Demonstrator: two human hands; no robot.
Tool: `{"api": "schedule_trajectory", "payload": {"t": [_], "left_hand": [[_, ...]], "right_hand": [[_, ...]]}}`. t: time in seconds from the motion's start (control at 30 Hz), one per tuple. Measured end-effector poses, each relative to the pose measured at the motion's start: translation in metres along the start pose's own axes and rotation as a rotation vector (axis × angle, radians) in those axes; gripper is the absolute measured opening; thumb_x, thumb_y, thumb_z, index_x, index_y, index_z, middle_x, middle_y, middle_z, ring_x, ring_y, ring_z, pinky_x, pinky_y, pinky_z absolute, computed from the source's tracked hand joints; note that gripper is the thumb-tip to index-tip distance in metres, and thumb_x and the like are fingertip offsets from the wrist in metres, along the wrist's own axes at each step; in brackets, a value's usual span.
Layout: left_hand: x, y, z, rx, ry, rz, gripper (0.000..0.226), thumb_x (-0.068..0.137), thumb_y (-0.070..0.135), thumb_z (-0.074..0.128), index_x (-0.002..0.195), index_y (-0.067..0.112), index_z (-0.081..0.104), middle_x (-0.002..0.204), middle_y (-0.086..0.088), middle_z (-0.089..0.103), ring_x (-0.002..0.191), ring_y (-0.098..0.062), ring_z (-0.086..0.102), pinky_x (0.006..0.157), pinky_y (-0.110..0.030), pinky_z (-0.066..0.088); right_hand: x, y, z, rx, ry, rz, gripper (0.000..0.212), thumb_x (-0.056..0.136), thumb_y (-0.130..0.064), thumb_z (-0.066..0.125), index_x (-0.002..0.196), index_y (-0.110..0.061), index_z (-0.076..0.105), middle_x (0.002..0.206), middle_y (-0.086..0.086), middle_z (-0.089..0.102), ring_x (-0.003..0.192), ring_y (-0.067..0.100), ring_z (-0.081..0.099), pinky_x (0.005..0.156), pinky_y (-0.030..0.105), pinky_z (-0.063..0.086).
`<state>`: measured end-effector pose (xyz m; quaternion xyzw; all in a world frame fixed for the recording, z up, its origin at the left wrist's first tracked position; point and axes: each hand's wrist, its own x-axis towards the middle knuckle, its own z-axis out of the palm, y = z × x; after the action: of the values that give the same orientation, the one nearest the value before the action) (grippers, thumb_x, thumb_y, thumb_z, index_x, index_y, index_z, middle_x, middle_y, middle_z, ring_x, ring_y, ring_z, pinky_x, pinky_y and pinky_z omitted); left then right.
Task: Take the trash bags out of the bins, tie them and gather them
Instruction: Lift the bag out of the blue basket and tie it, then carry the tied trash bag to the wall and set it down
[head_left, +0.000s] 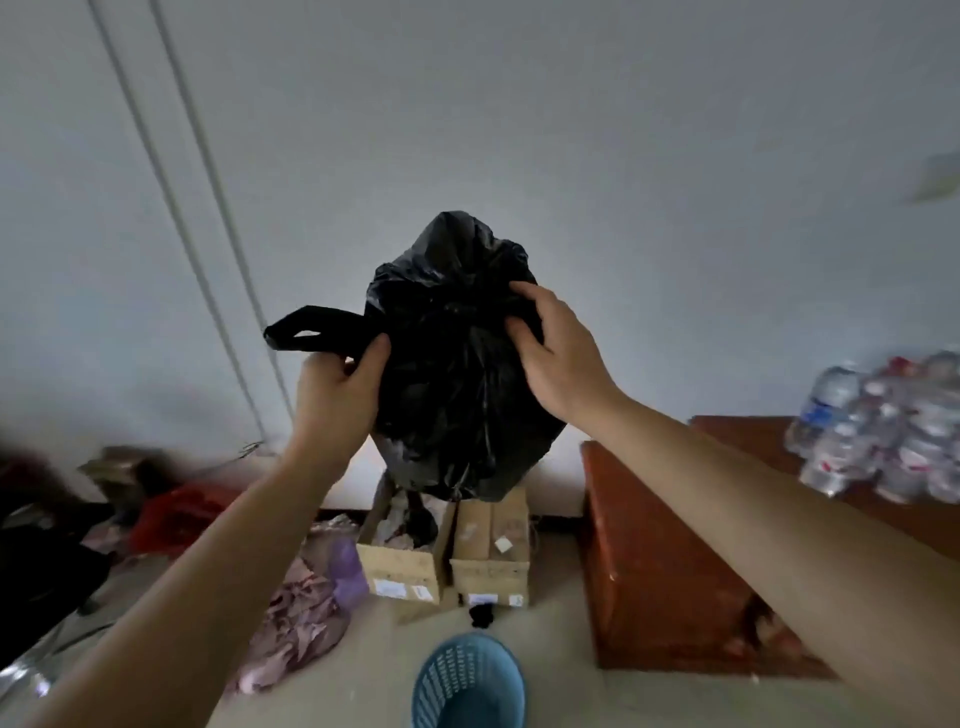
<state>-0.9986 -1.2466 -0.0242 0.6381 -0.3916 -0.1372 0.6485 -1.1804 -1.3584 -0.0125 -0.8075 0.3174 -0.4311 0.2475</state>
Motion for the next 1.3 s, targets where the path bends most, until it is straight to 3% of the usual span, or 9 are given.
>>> {"api": "schedule_trajectory", "payload": {"t": [0.17,0.27,0.43,0.57,0.77,0.9,1.0,1.2,1.3], "left_hand": [[-0.055,0.045,0.175,-0.139,-0.361,0.011,0.013,0.098,0.028,0.06,0.095,0.019,0.069,0.092,0.004,0.074,0.088,-0.009,0.071,0.08,-0.028,0.055],[-0.12,0.08,0.284,-0.193,-0.564,0.021,0.015,0.098,0.027,0.059,0.092,0.017,0.069,0.091,0.001,0.075,0.086,-0.008,0.071,0.08,-0.029,0.056],[-0.242,0.129,0.455,-0.276,-0.82,0.019,0.018,0.097,0.028,0.061,0.093,0.014,0.071,0.091,-0.001,0.077,0.089,-0.013,0.073,0.09,-0.041,0.057],[-0.339,0.18,0.579,-0.297,-1.007,0.105,0.024,0.098,0.031,0.059,0.101,0.01,0.071,0.098,-0.003,0.076,0.097,-0.016,0.071,0.095,-0.044,0.055],[-0.404,0.226,0.706,-0.32,-1.123,0.201,0.026,0.1,0.034,0.056,0.112,0.014,0.069,0.106,0.004,0.073,0.102,-0.011,0.068,0.088,-0.027,0.053],[-0.428,0.232,0.803,-0.354,-1.182,0.216,0.019,0.1,0.032,0.056,0.106,0.02,0.069,0.1,0.01,0.072,0.092,0.003,0.067,0.076,-0.014,0.05],[-0.435,0.232,0.881,-0.384,-1.203,0.203,0.013,0.1,0.03,0.057,0.099,0.024,0.068,0.098,0.008,0.072,0.093,-0.004,0.067,0.082,-0.023,0.053],[-0.438,0.255,1.063,-0.436,-1.281,0.144,0.019,0.1,0.027,0.057,0.104,0.014,0.07,0.1,0.0,0.074,0.094,-0.012,0.07,0.085,-0.031,0.055],[-0.446,0.282,1.147,-0.439,-1.32,0.13,0.02,0.1,0.027,0.057,0.105,0.012,0.07,0.102,-0.002,0.074,0.097,-0.015,0.069,0.086,-0.031,0.055]], "right_hand": [[-0.068,0.07,-0.17,-0.19,0.241,0.169,0.041,0.104,-0.03,0.043,0.144,-0.023,0.044,0.14,-0.007,0.053,0.129,0.008,0.045,0.101,0.018,0.03],[-0.132,0.113,-0.28,-0.27,0.395,0.272,0.042,0.104,-0.033,0.043,0.144,-0.024,0.044,0.14,-0.005,0.053,0.131,0.01,0.046,0.108,0.027,0.035],[-0.249,0.172,-0.445,-0.347,0.569,0.426,0.041,0.105,-0.032,0.043,0.144,-0.024,0.043,0.14,-0.005,0.051,0.128,0.008,0.044,0.105,0.025,0.033],[-0.332,0.209,-0.573,-0.419,0.745,0.542,0.04,0.104,-0.028,0.045,0.143,-0.022,0.046,0.138,-0.002,0.054,0.13,0.013,0.047,0.113,0.036,0.036],[-0.379,0.25,-0.694,-0.457,0.843,0.612,0.041,0.103,-0.028,0.047,0.144,-0.023,0.045,0.138,-0.001,0.054,0.129,0.014,0.048,0.109,0.029,0.036],[-0.389,0.312,-0.762,-0.499,0.872,0.638,0.041,0.103,-0.029,0.047,0.144,-0.025,0.046,0.135,-0.003,0.057,0.126,0.014,0.051,0.108,0.036,0.04],[-0.385,0.366,-0.809,-0.512,0.878,0.662,0.041,0.103,-0.028,0.047,0.144,-0.025,0.045,0.134,-0.003,0.058,0.125,0.014,0.052,0.108,0.038,0.041],[-0.35,0.472,-0.927,-0.559,0.925,0.703,0.04,0.104,-0.025,0.046,0.144,-0.023,0.045,0.134,-0.001,0.056,0.125,0.014,0.051,0.104,0.03,0.039],[-0.344,0.51,-0.986,-0.572,0.978,0.711,0.041,0.104,-0.026,0.046,0.144,-0.024,0.045,0.136,-0.001,0.056,0.126,0.014,0.05,0.107,0.033,0.039]]}}
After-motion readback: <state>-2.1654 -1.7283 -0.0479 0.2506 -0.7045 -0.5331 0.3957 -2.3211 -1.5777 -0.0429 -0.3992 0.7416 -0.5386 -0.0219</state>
